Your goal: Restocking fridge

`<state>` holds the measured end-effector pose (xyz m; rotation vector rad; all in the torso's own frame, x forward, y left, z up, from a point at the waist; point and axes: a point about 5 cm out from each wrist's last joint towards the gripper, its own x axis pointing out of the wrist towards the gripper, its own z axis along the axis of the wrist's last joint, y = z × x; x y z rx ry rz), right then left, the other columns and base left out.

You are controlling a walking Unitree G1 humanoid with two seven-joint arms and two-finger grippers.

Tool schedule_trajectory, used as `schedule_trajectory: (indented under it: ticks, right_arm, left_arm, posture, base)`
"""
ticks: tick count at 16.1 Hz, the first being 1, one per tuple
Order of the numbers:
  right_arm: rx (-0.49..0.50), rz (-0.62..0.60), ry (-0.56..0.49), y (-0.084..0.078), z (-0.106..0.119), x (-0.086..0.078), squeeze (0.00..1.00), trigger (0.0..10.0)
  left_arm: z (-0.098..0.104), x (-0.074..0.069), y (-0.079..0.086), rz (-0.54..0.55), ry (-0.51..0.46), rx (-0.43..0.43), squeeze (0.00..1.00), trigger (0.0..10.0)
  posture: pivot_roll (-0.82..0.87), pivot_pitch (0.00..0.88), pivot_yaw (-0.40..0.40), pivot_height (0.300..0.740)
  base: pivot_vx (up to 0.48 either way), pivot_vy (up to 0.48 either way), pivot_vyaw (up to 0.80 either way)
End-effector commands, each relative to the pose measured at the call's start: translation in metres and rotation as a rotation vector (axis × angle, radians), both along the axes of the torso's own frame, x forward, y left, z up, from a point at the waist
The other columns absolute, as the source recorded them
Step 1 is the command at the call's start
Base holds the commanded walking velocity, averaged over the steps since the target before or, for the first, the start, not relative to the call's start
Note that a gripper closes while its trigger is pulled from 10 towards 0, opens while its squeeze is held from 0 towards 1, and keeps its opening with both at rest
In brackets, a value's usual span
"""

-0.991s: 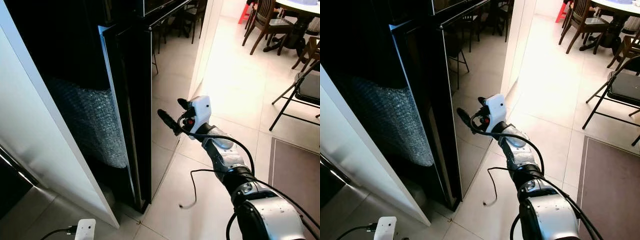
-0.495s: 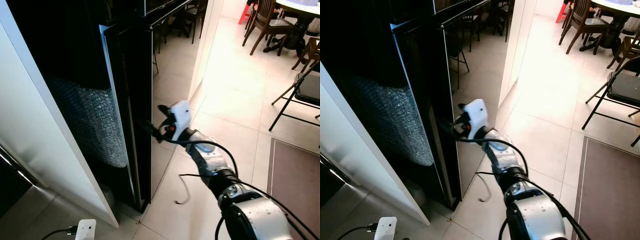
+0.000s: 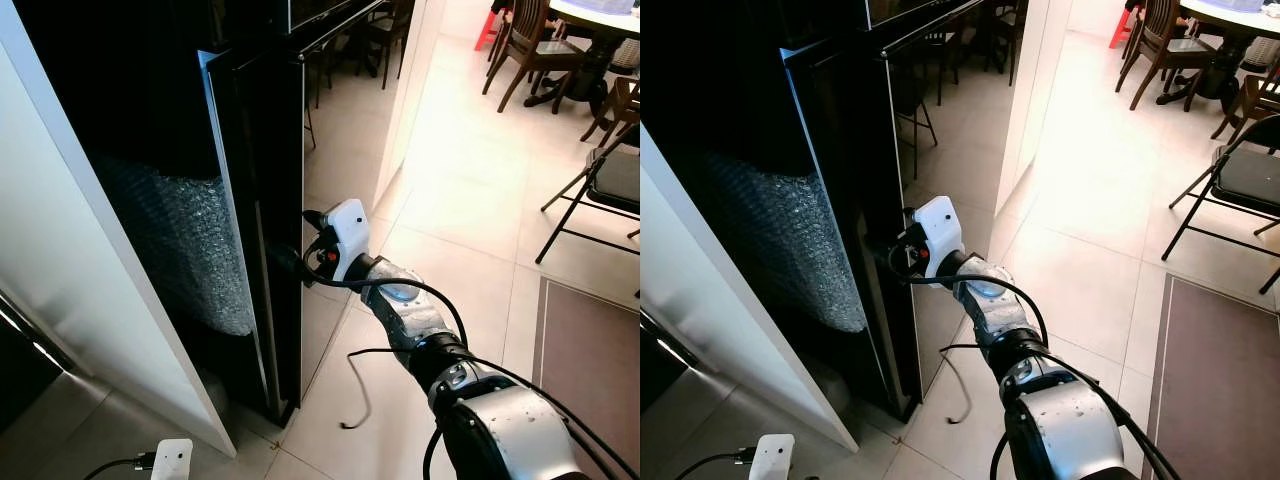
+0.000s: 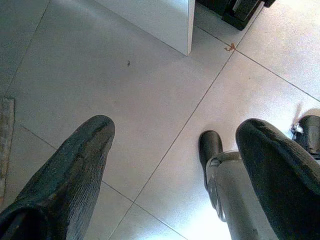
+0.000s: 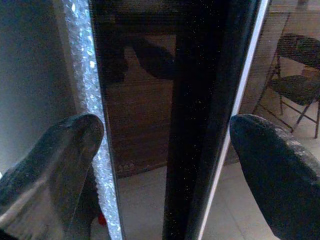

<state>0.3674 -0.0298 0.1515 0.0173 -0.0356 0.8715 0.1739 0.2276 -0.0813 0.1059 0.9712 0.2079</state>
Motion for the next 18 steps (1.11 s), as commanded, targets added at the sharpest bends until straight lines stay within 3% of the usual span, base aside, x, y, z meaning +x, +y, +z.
schedule_trajectory:
  ticks: [1, 4, 8, 9, 11, 12, 13, 15, 16, 18]
  right_arm:
    - [-0.008, -0.023, -0.018, -0.005, 0.007, 0.005, 0.0, 10.0]
    - [0.036, -0.146, -0.09, -0.04, 0.016, 0.012, 0.0, 10.0]
    - [0.123, -0.342, -0.106, -0.116, 0.009, 0.007, 0.0, 10.0]
    - [0.133, -0.382, -0.103, -0.127, 0.008, 0.007, 0.0, 10.0]
    - [0.106, -0.543, -0.07, -0.164, -0.004, 0.003, 0.0, 10.0]
    - [0.067, -0.717, -0.023, -0.195, -0.016, -0.003, 0.0, 10.0]
    - [0.045, -0.812, 0.029, -0.21, -0.028, -0.008, 0.0, 10.0]
    - [-0.075, -1.018, 0.214, -0.243, -0.071, -0.036, 0.0, 10.0]
    - [-0.154, -1.064, 0.382, -0.248, -0.109, -0.062, 0.0, 10.0]
    - [-0.208, -1.038, 0.583, -0.239, -0.15, -0.093, 0.0, 10.0]
  left_arm:
    - [-0.002, -0.004, -0.001, 0.001, 0.018, -0.007, 0.0, 10.0]
    - [-0.002, -0.003, -0.001, 0.007, 0.015, -0.008, 0.0, 10.0]
    - [-0.001, -0.002, 0.0, -0.001, 0.02, -0.008, 0.0, 10.0]
    - [-0.001, -0.002, 0.0, -0.001, 0.019, -0.008, 0.0, 10.0]
    - [-0.001, -0.001, 0.0, 0.0, 0.016, -0.007, 0.0, 10.0]
    - [-0.001, -0.001, 0.001, 0.001, 0.015, -0.005, 0.0, 10.0]
    - [-0.001, -0.001, 0.001, 0.001, 0.014, -0.004, 0.0, 10.0]
    - [-0.001, -0.001, 0.001, 0.001, 0.015, -0.003, 0.0, 10.0]
    - [-0.001, -0.002, 0.001, 0.001, 0.016, -0.003, 0.0, 10.0]
    - [-0.001, -0.002, 0.001, 0.001, 0.016, -0.003, 0.0, 10.0]
  posture:
    - [-0.04, 0.0, -0.046, 0.74]
    - [-0.05, 0.0, -0.048, 0.74]
    - [-0.06, 0.0, -0.038, 0.74]
    - [-0.06, 0.0, -0.037, 0.74]
    - [-0.06, 0.0, -0.037, 0.74]
    - [-0.06, 0.0, -0.037, 0.74]
    - [-0.06, 0.0, -0.033, 0.74]
    - [-0.07, 0.0, -0.032, 0.74]
    - [-0.07, 0.0, -0.033, 0.74]
    - [-0.06, 0.0, -0.031, 0.74]
  base:
    - [0.0, 0.0, 0.0]
    - [0.0, 0.0, 0.0]
    - [0.0, 0.0, 0.0]
    - [0.0, 0.0, 0.0]
    - [0.0, 0.0, 0.0]
    - [0.0, 0.0, 0.0]
    - [0.0, 0.0, 0.0]
    - [0.0, 0.0, 0.0]
    - [0.0, 0.0, 0.0]
    - [0.0, 0.0, 0.0]
